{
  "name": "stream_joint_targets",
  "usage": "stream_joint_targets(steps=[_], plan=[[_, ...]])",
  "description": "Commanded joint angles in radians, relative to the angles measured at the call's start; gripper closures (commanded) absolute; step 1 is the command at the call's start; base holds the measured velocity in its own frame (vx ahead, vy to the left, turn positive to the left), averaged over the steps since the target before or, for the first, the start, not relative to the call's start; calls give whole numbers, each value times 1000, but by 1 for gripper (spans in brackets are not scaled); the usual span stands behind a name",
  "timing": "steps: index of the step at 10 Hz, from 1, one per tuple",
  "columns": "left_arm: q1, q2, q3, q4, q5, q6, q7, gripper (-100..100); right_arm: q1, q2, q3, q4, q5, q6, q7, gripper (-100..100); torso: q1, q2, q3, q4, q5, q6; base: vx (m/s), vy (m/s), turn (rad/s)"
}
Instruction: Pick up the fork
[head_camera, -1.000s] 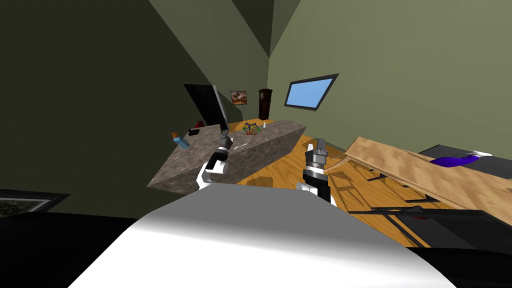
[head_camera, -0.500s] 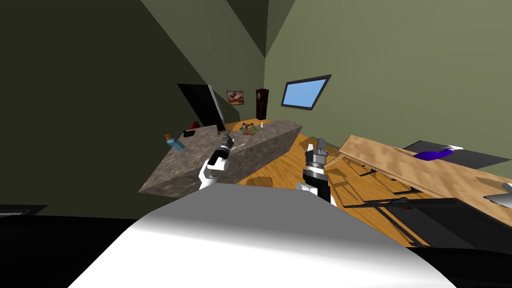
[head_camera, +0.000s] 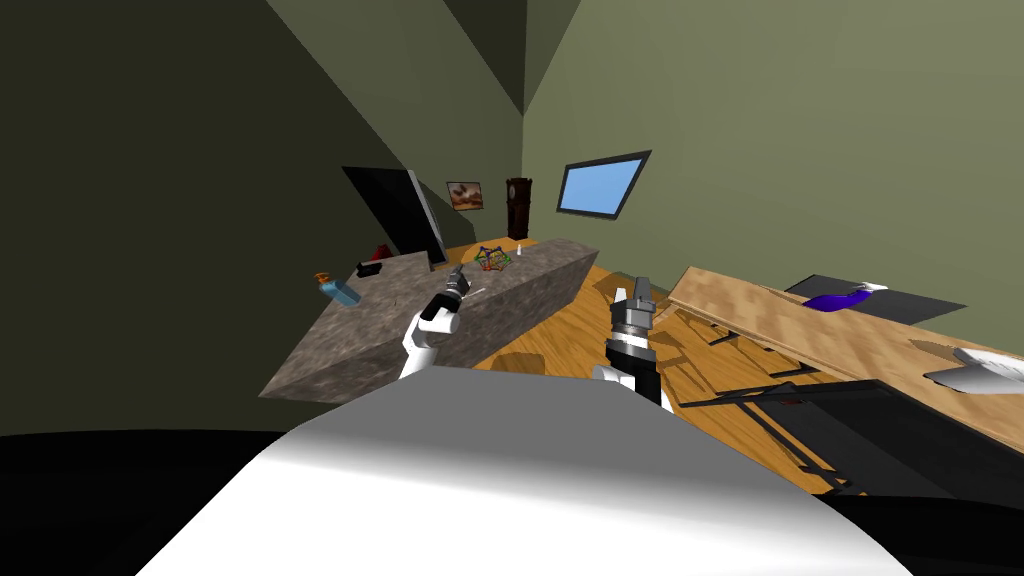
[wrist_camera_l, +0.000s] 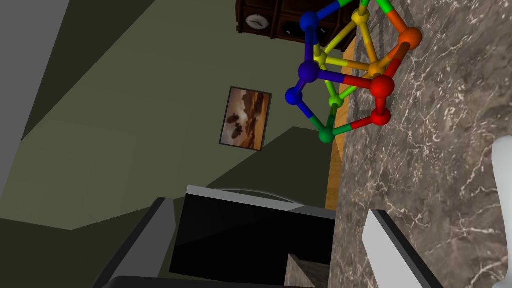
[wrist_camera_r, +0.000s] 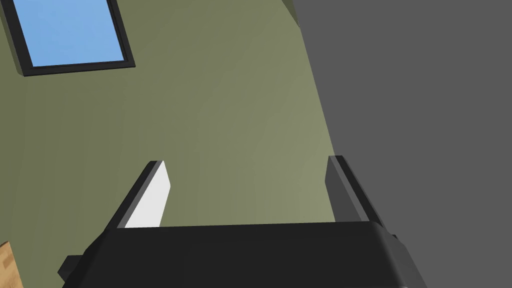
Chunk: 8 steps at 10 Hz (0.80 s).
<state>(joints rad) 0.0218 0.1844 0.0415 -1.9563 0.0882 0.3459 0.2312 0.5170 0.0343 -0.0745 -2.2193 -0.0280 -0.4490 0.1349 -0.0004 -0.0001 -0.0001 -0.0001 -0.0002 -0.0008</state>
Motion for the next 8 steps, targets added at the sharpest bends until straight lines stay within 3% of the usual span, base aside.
stream_joint_targets(steps=[1,3,4,6,7,8], plan=[[-37,-2,7,31,7,50,30,-100,0,0,0,0,0,0,0,0,0,0,0,0,0,0,5,-13,-100],[-37,-2,7,31,7,90,30,-100,0,0,0,0,0,0,0,0,0,0,0,0,0,0,3,-5,-34],[-74,-1,14,65,17,128,61,-100,0,0,0,0,0,0,0,0,0,0,0,0,0,0,8,-10,-97],[-74,-1,14,65,17,163,61,-100,0,0,0,0,0,0,0,0,0,0,0,0,0,0,8,-4,-27],[-111,-1,21,99,27,205,92,-100,0,0,0,0,0,0,0,0,0,0,0,0,0,0,10,-5,-83],[-111,-1,21,99,27,232,92,-100,0,0,0,0,0,0,0,0,0,-1,0,0,0,0,11,-4,-64]])
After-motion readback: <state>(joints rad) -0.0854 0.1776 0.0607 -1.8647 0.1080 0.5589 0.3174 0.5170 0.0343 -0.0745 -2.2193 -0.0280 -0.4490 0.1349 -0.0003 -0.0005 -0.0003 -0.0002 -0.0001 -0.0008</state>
